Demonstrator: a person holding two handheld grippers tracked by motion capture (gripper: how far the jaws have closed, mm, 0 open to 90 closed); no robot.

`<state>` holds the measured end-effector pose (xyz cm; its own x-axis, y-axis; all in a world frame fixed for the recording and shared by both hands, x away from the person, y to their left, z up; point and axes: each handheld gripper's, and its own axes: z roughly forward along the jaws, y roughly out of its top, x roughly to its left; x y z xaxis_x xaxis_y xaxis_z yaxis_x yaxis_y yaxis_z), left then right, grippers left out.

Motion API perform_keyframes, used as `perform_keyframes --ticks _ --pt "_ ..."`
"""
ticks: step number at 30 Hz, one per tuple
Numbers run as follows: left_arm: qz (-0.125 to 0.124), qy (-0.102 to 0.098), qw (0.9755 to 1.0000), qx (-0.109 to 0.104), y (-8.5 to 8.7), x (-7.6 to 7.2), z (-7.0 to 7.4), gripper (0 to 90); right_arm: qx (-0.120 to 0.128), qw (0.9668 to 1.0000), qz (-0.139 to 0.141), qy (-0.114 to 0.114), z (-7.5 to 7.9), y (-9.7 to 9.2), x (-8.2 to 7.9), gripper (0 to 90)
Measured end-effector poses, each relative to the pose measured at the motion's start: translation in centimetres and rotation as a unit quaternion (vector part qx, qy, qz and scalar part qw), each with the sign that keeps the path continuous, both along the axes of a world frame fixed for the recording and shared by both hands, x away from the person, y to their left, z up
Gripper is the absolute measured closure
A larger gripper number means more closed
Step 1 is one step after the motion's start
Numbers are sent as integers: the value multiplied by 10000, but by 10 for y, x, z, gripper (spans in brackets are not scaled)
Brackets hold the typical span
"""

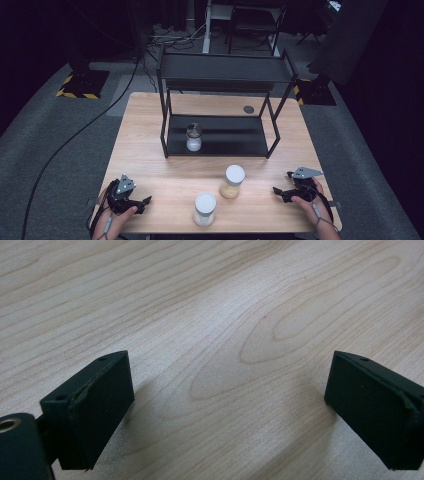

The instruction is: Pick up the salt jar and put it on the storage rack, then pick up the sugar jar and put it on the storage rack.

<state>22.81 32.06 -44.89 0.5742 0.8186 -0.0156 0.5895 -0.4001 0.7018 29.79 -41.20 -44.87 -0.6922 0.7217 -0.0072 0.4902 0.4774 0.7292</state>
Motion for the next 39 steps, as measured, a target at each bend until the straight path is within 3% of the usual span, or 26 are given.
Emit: perform_keyframes --ticks 11,15,22,28,39 --pt "11 -1 10000 0 0 0 0 44 -30 9999 -97 23 2 3 -2 77" --pt "12 -1 10000 6 0 0 0 44 52 9998 -155 -109 8 4 -10 77" --pt "8 1 10000 -1 0 0 0 44 183 9994 93 -277 32 10 -18 77" --pt "8 7 10000 -11 0 0 0 44 49 9989 239 -400 48 21 -24 78" --pt "14 5 10000 -8 0 0 0 44 299 9973 371 -554 76 25 -31 78"
